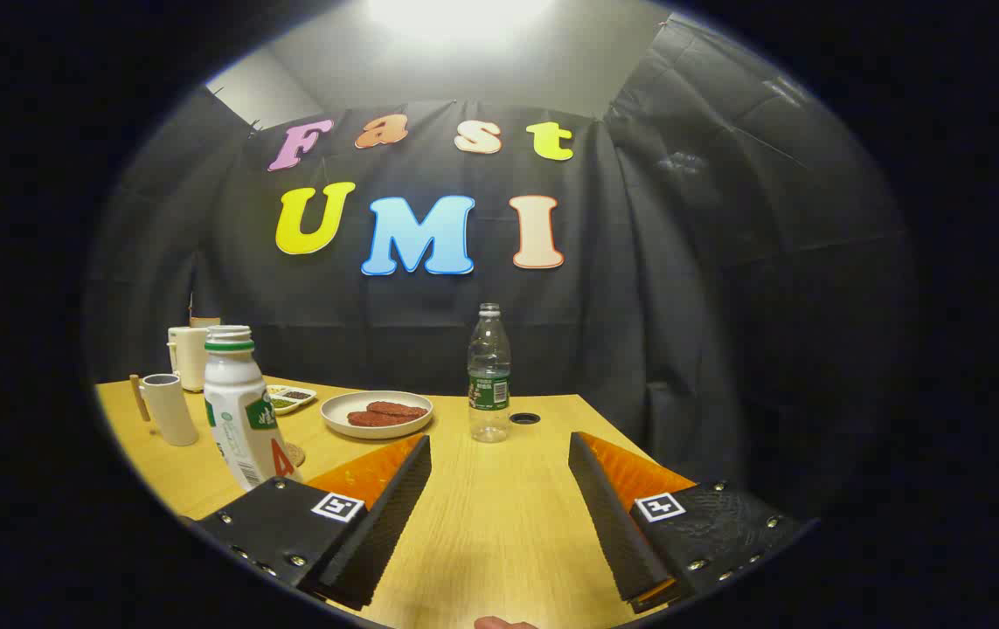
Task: Take the bottle from table, then pour the juice into the cup, finally place the bottle on the coaster
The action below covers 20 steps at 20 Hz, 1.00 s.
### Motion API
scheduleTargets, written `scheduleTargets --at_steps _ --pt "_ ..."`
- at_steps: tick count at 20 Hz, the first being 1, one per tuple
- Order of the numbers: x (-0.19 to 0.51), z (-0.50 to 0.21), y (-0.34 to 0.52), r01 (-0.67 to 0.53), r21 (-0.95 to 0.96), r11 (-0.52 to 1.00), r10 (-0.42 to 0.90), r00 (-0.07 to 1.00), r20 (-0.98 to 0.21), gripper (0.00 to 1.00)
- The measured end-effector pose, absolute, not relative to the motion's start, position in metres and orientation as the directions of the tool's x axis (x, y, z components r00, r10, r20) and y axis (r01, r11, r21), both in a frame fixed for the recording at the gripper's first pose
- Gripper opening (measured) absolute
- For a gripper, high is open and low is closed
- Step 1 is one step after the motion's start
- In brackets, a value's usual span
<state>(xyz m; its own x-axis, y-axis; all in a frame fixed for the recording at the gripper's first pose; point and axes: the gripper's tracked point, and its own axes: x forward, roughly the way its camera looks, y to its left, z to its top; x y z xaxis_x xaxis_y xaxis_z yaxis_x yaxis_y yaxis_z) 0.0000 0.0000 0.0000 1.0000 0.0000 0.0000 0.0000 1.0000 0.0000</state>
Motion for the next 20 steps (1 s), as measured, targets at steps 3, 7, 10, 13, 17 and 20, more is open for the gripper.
scheduleTargets --at_steps 3,7,10,13,17,20 --pt "0.002 0.019 0.011 0.006 0.011 1.000 -0.006 1.000 -0.019 0.97" --pt "-0.021 0.040 0.032 0.000 -0.012 1.000 -0.001 0.999 -0.033 0.97" --pt "-0.038 0.041 0.052 -0.007 -0.017 1.000 0.006 0.999 -0.050 0.97" --pt "-0.043 0.042 0.065 -0.035 -0.025 0.999 0.033 0.998 -0.047 0.97" --pt "-0.050 0.038 0.081 -0.071 0.001 0.998 0.071 0.996 -0.055 0.97" --pt "-0.057 0.036 0.107 -0.118 0.003 0.993 0.118 0.991 -0.056 0.97"
